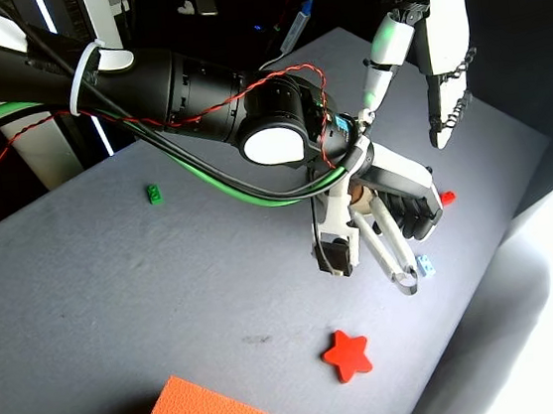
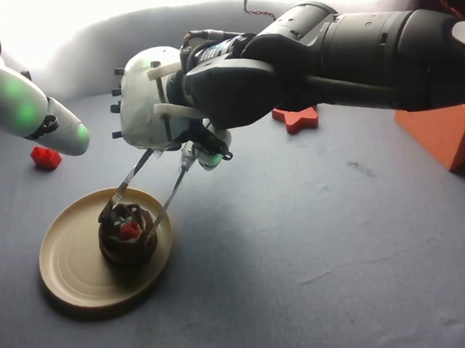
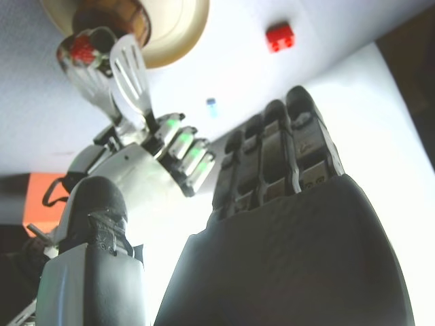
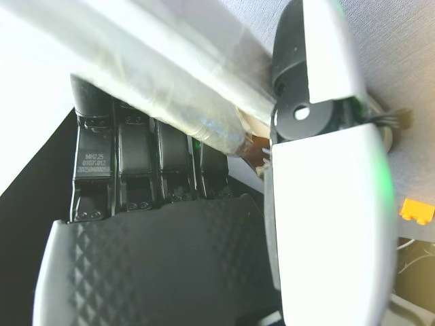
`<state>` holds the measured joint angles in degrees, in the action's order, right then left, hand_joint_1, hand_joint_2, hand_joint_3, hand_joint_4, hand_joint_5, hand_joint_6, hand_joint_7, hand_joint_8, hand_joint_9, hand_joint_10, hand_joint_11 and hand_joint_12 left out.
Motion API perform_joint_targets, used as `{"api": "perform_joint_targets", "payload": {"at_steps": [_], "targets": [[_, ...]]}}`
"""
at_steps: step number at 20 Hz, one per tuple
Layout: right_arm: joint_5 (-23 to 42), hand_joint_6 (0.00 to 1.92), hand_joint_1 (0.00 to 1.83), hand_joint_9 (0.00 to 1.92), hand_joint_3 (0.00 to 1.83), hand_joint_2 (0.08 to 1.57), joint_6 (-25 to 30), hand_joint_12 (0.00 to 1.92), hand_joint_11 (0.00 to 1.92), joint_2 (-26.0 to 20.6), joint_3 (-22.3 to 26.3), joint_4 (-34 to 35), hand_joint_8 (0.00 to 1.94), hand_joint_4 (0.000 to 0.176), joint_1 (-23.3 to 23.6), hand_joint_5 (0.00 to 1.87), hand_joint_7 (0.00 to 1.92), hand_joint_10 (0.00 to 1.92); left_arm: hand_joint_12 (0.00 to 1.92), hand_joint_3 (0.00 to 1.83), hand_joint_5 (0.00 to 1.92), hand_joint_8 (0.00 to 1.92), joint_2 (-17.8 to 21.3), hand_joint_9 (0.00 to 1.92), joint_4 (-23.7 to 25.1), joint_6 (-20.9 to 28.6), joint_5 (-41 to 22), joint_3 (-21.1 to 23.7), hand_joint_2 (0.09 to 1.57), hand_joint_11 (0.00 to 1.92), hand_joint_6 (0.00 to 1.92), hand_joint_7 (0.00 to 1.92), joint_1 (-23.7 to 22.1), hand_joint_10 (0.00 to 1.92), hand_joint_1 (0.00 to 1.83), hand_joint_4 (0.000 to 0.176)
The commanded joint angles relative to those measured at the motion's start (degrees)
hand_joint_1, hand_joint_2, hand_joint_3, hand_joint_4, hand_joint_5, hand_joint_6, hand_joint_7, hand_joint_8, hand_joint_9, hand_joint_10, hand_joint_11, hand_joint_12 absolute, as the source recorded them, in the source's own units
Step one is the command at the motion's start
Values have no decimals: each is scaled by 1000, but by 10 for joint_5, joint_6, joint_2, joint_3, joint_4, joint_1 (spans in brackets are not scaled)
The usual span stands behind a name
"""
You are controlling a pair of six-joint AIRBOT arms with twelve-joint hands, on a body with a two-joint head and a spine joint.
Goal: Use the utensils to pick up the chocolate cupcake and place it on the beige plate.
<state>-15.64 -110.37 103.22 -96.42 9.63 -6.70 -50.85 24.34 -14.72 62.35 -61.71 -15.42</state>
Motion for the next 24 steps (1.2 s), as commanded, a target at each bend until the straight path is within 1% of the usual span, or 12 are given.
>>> {"api": "perform_joint_targets", "payload": {"at_steps": [1,3,4,6,11,12,14,17,18,20,22,24], "targets": [[63,1373,1083,410,1,1249,-3,1663,421,-3,2,-4,1179,0,6,713,506,1417,213,1,25,0,6,62,19,2,-23,-2,1152,0,1,45,-4,0,326,0],[64,1421,1065,411,2,1266,-1,1685,382,-4,2,-4,1130,0,7,682,524,1401,224,0,25,2,6,75,19,2,-23,-2,1149,0,1,52,-4,4,326,0],[65,1429,1062,402,3,1270,1,1681,370,-5,2,-4,1125,0,7,676,516,1397,260,0,40,5,6,93,19,2,-23,-2,1147,0,4,70,-4,7,333,0],[65,1373,1079,434,0,1248,2,1648,365,-6,2,-4,1062,0,6,715,568,1347,235,0,37,0,6,82,19,2,-23,-2,1150,0,1,58,-4,0,321,0],[68,1370,1079,431,0,1248,2,1594,344,-8,2,-4,1012,0,6,717,569,1291,202,0,22,1,6,68,19,2,-23,-4,1149,0,1,48,-4,2,312,0],[68,1360,1081,429,0,1245,2,1591,338,-8,2,-4,1011,0,6,723,565,1290,247,0,41,3,6,87,19,2,-23,-4,1144,0,3,63,-4,5,323,0],[68,1388,1070,415,2,1256,5,1606,309,-8,2,-4,1002,0,7,704,556,1286,260,0,46,1,6,90,19,2,-23,-5,1144,0,3,64,-4,3,327,0],[68,1346,1081,449,0,1240,14,1594,321,-9,2,-4,954,0,8,733,597,1261,288,0,44,2,6,98,19,2,-23,-5,1136,0,0,73,-4,3,352,0],[68,1376,1072,431,2,1250,17,1611,287,-9,2,-4,943,0,7,712,585,1259,295,0,41,1,6,99,19,2,-23,-5,1138,0,0,73,-4,2,348,0],[67,1331,1088,441,0,1232,21,1585,314,-11,2,-4,928,0,6,744,592,1245,289,2,30,0,6,87,19,2,-25,-5,1143,0,0,60,-4,0,336,0],[67,1366,1078,440,2,1244,28,1577,326,-13,3,-4,947,0,6,720,579,1245,231,1,24,0,6,72,19,2,-26,-5,1148,0,0,48,-4,1,332,0],[68,1342,1084,444,0,1237,31,1583,328,-14,3,-4,940,0,6,736,585,1242,199,0,18,0,6,63,19,2,-26,-5,1144,0,1,44,-4,0,338,0]]}}
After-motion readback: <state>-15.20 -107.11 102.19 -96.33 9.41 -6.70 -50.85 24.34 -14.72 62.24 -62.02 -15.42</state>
